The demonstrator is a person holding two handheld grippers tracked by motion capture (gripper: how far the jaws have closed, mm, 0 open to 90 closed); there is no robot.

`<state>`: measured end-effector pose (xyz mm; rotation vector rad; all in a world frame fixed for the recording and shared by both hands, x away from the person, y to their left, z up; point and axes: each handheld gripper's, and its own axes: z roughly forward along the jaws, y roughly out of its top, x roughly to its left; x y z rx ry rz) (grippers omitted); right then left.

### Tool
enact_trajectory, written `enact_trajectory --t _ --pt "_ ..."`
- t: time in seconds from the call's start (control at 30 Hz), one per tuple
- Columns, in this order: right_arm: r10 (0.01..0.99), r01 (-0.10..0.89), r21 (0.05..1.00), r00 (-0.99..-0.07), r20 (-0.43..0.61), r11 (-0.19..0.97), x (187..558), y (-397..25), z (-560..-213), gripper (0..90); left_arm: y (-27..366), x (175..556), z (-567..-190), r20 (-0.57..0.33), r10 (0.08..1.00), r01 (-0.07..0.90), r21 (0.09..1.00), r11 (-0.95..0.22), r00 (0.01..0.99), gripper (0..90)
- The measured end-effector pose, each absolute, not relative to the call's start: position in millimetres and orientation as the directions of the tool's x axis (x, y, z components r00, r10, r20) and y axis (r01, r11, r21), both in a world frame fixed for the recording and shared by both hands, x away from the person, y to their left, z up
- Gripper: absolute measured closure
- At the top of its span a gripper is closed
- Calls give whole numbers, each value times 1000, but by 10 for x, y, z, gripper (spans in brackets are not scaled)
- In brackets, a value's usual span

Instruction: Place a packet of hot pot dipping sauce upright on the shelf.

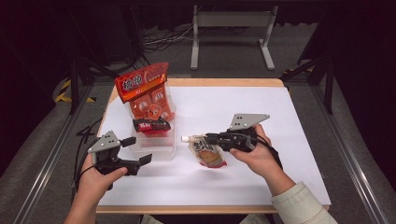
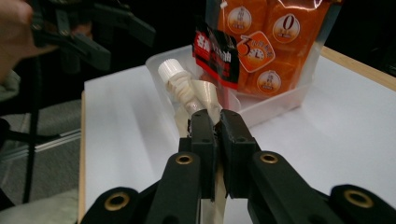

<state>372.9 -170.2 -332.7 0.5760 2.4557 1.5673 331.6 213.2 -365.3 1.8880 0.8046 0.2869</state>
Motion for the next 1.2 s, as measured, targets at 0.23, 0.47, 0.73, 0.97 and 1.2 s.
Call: enact_trajectory --t 0.23,0.47,0.73,0.97,1.2 --pt "391 221 929 -916 93 297 3647 -1757 -3203 854 2059 3332 -3624 -154 615 383 886 -261 774 113" --pt "381 213 950 -918 114 229 3574 -1766 -3139 854 1950 3337 -3623 -176 522 344 906 -245 834 176" --pt "360 189 964 -926 112 189 3519 -1698 -3113 854 1808 3310 -3617 -168 427 282 934 -219 889 207" --pt "333 193 971 -933 137 143 3460 -1629 -3160 854 1683 3274 -3618 -138 342 218 954 -206 930 240" --pt "311 188 972 -941 136 144 3438 -1530 -3191 854 1570 3276 -3639 -145 289 202 963 -178 946 337"
